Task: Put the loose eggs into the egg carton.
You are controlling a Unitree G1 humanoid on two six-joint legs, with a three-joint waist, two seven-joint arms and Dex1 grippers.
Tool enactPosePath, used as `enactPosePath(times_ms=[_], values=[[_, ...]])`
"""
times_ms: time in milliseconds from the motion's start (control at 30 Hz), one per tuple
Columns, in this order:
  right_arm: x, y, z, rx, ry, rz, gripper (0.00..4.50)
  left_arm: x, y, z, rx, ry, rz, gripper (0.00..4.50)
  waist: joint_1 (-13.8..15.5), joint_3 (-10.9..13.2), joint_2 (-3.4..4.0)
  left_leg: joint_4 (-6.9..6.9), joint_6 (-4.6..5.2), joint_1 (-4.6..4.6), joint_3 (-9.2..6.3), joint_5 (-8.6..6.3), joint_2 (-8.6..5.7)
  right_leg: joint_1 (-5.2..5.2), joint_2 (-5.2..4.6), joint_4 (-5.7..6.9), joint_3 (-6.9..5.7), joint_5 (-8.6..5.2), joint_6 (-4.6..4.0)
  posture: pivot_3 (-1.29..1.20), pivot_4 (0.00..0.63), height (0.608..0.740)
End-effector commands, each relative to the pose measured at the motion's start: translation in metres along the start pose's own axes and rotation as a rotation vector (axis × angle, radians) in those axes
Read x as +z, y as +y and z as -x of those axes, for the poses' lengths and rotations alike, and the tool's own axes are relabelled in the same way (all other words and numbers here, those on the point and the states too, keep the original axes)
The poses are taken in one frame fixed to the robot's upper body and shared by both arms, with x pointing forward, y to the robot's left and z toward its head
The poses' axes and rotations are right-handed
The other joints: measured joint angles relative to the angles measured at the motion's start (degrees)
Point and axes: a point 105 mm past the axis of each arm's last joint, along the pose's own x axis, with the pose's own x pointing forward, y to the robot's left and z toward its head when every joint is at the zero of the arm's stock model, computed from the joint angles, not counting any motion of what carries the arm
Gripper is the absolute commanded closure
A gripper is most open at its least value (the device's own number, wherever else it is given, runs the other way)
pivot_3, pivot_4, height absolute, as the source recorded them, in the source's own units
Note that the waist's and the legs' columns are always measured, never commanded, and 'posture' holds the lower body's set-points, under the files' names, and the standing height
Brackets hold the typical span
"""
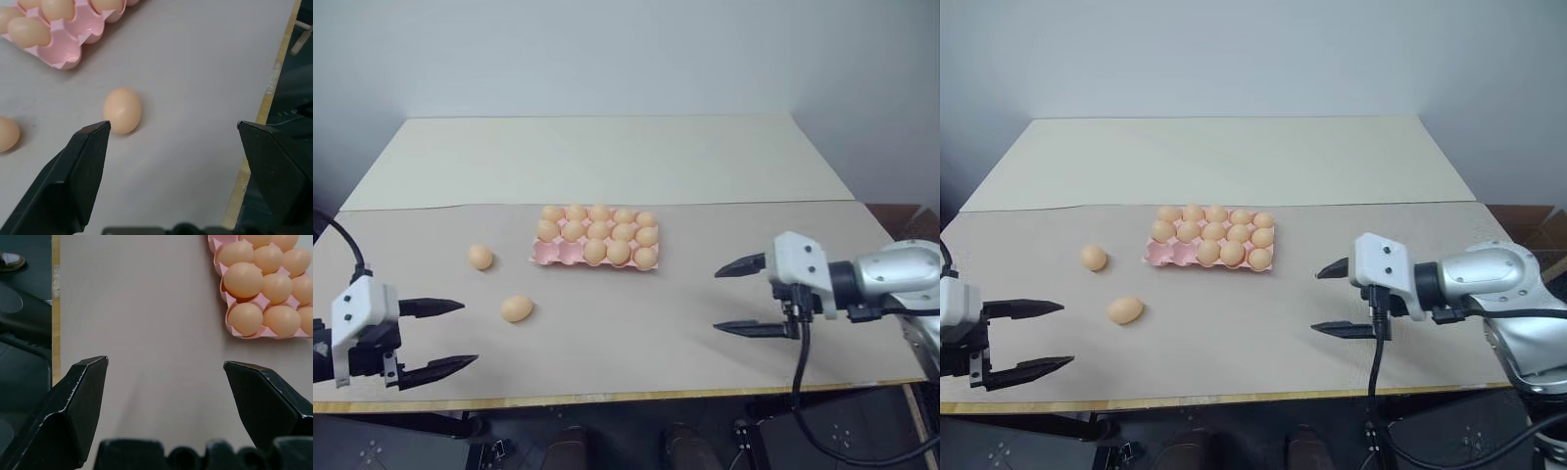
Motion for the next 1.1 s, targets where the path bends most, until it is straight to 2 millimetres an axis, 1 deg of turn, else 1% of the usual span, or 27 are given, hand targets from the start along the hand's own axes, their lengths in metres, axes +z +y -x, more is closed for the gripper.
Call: enactPosePath(times_ms=[33, 133, 300, 400, 533, 667, 833, 1000, 1033, 1067, 1100], values=[[0.008, -0.001, 0.003, -0.042, -0.013, 0.050, 0.11, -0.002, 0.011, 0.001, 0.056, -0.039, -0.004, 0.00, 0.22, 0.00, 0.00, 0.00, 0.00, -0.01, 0.00, 0.00, -0.01, -0.01, -0.01, -0.01, 0.00, 0.00, 0.00, 0.00, 0.150, 0.740], [0.010, -0.002, -0.001, -0.068, -0.027, 0.050, 0.11, -0.002, 0.022, -0.007, 0.088, -0.076, 0.002, 0.00, 0.47, 0.00, -0.01, 0.01, 0.00, -0.05, 0.00, 0.00, -0.05, -0.02, -0.04, -0.01, 0.00, 0.00, 0.01, 0.00, 0.150, 0.740], [0.013, -0.004, -0.009, -0.110, -0.036, 0.062, 0.11, -0.002, 0.035, -0.030, 0.077, -0.088, -0.026, 0.00, 0.62, 0.00, -0.02, 0.06, 0.00, -0.15, -0.03, 0.00, -0.09, -0.05, -0.07, -0.02, -0.03, 0.01, 0.03, 0.00, 0.150, 0.740], [0.015, -0.003, -0.015, -0.129, -0.039, 0.073, 0.11, -0.002, 0.043, -0.048, 0.063, -0.089, -0.052, 0.00, 0.60, 0.00, -0.02, 0.05, 0.00, -0.18, -0.05, 0.00, -0.09, -0.06, -0.06, -0.01, -0.05, 0.01, 0.03, 0.00, 0.150, 0.740], [0.019, -0.002, -0.020, -0.147, -0.057, 0.070, 0.11, -0.006, 0.050, -0.072, 0.036, -0.066, -0.087, 0.00, 0.53, 0.00, -0.02, 0.07, 0.00, -0.21, -0.05, 0.00, -0.10, -0.09, -0.05, -0.01, -0.06, 0.01, 0.03, 0.00, 0.150, 0.740], [0.020, 0.000, -0.022, -0.166, -0.064, 0.059, 0.11, -0.009, 0.053, -0.089, 0.015, -0.072, -0.077, 0.00, 0.46, 0.00, -0.03, 0.09, 0.00, -0.26, -0.06, 0.00, -0.09, -0.13, -0.03, 0.00, -0.07, 0.01, 0.03, 0.00, 0.150, 0.740], [0.019, 0.002, -0.022, -0.183, -0.055, 0.047, 0.11, -0.023, 0.050, -0.098, -0.033, -0.025, -0.076, 0.00, 0.43, 0.00, -0.03, 0.10, 0.00, -0.26, -0.08, 0.00, -0.09, -0.13, -0.03, 0.03, -0.07, 0.01, 0.03, 0.00, 0.150, 0.740], [0.018, -0.006, -0.019, -0.235, -0.043, 0.036, 0.11, -0.037, 0.057, -0.106, 0.007, 0.038, -0.064, 0.00, 0.48, 0.00, -0.03, 0.15, 0.01, -0.25, -0.10, 0.01, -0.09, -0.10, -0.04, 0.04, -0.10, 0.01, 0.04, 0.00, 0.150, 0.740], [0.018, -0.008, -0.019, -0.242, -0.043, 0.034, 0.07, -0.039, 0.057, -0.106, 0.009, 0.044, -0.060, 0.38, 0.48, 0.00, -0.03, 0.15, 0.01, -0.26, -0.10, 0.01, -0.09, -0.10, -0.04, 0.04, -0.10, 0.01, 0.04, 0.00, 0.150, 0.740], [0.018, -0.008, -0.019, -0.246, -0.042, 0.033, 0.07, -0.040, 0.055, -0.106, -0.006, 0.048, -0.057, 0.58, 0.48, 0.00, -0.03, 0.15, 0.01, -0.25, -0.10, 0.01, -0.10, -0.10, -0.04, 0.04, -0.10, 0.01, 0.04, 0.00, 0.150, 0.740], [0.018, -0.009, -0.019, -0.248, -0.039, 0.032, 0.07, -0.041, 0.053, -0.106, -0.020, 0.052, -0.055, 0.90, 0.48, 0.00, -0.03, 0.15, 0.01, -0.26, -0.10, 0.01, -0.10, -0.10, -0.04, 0.04, -0.10, 0.01, 0.04, 0.00, 0.150, 0.740]])
